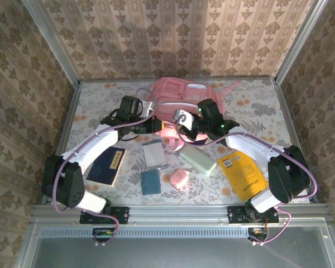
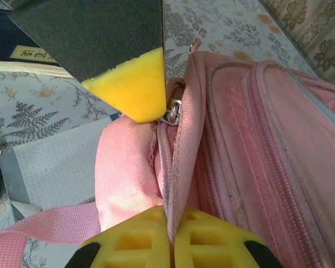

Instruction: Pack the student bag

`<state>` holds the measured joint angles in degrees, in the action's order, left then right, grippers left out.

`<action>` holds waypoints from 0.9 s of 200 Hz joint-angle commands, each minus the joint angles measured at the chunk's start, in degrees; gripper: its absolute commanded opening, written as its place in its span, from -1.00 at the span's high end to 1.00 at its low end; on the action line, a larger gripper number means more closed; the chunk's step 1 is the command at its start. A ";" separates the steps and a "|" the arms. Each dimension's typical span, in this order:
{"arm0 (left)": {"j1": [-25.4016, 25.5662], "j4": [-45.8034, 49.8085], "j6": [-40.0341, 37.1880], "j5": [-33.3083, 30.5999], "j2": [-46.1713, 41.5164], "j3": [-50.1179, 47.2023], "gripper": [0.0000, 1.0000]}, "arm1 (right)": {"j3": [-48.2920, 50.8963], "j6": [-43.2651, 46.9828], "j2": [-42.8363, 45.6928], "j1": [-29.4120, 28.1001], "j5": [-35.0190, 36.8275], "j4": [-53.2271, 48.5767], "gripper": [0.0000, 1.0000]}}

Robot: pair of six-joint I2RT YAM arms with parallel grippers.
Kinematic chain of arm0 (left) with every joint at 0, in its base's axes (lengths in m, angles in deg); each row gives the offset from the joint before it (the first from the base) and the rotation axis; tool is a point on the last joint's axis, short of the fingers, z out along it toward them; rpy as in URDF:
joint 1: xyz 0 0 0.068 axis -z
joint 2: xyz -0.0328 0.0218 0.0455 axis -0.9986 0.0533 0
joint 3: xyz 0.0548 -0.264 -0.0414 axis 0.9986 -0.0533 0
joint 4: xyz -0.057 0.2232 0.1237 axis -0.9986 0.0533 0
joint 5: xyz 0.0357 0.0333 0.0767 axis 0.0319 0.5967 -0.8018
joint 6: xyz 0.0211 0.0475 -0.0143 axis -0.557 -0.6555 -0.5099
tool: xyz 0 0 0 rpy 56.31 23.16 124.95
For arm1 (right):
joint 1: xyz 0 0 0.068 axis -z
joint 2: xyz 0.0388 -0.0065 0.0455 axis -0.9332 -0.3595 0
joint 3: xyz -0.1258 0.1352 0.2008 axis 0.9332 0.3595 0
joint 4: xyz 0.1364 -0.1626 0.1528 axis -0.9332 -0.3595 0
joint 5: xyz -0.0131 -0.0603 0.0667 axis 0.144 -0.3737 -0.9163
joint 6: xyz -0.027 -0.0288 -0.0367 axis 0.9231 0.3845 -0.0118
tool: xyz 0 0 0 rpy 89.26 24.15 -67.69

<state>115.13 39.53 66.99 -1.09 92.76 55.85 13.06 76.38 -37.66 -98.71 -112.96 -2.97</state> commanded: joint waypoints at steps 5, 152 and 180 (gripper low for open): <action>-0.32 8.22 -4.11 -9.38 -1.31 2.97 1.00 | 0.69 -0.02 6.38 -0.19 4.82 7.13 1.00; -7.15 18.79 -6.09 -13.80 0.33 6.85 1.00 | 4.67 9.99 13.30 -1.68 12.38 6.28 1.00; -7.27 18.30 -5.92 -14.76 0.41 5.45 1.00 | 4.83 9.77 14.01 -1.64 12.69 6.87 1.00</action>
<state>112.59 52.06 62.07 -1.66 92.10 63.19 18.17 84.69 -29.58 -101.77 -103.95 0.98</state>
